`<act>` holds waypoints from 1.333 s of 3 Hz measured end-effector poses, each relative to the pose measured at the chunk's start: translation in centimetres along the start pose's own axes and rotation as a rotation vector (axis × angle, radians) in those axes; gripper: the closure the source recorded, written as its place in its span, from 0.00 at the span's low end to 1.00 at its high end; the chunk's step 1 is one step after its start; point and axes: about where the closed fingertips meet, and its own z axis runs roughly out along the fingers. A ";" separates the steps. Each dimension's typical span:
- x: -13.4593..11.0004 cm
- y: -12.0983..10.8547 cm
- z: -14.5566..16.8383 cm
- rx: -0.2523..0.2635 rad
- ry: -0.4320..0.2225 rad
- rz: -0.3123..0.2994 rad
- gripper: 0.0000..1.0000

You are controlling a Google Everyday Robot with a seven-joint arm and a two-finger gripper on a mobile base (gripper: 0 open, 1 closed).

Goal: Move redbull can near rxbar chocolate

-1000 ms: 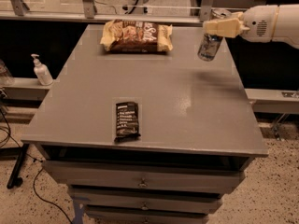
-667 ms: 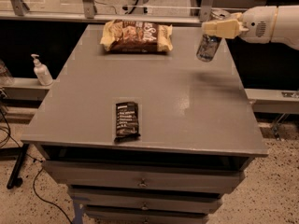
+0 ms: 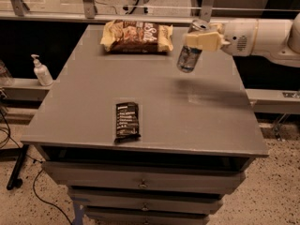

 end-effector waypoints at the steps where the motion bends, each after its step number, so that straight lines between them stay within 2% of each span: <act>1: 0.7 2.8 2.7 -0.053 -0.017 -0.030 1.00; 3: 3.3 6.9 8.3 -0.153 -0.039 -0.058 1.00; 4: 4.4 8.4 10.1 -0.196 -0.017 -0.066 1.00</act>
Offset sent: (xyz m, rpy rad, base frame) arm -0.0387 0.1084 -0.0379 0.0535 -0.0922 0.1617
